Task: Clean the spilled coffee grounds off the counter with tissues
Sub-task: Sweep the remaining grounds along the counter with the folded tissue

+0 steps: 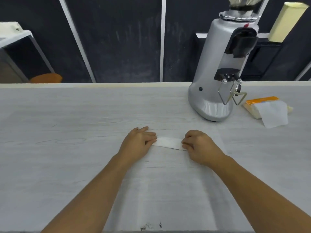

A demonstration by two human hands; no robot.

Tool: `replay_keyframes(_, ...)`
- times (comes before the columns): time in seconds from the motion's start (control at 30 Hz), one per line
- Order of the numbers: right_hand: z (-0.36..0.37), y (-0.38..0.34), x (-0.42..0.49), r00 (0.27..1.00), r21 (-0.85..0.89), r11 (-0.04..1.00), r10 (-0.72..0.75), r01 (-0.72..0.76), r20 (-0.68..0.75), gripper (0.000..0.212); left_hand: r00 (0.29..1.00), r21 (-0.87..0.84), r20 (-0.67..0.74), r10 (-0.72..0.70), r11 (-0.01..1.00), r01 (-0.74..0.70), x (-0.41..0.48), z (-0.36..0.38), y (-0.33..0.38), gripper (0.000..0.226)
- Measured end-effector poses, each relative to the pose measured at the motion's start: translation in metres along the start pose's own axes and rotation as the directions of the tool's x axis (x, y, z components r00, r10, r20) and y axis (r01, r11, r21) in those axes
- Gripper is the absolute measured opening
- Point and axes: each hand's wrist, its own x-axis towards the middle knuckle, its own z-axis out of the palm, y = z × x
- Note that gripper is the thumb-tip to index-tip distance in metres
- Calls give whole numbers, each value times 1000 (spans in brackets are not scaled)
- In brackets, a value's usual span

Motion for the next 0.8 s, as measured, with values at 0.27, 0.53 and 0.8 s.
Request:
replay_keyframes(0.27,5,-9,-10,970,76,991,126,-112,-209,29,998,-36,17,63,997,-63,-16,-5,8,41)
replay_keyframes(0.53,3,1,-30,971,-149,989,39,-4,237,60,963,202,241,121,964,-172,-24,-5,4,54)
replay_keyframes(0.8,4,2,-32,965,-153,988,64,-25,253,57,971,223,205,119,961,-165,-33,-1,3,53)
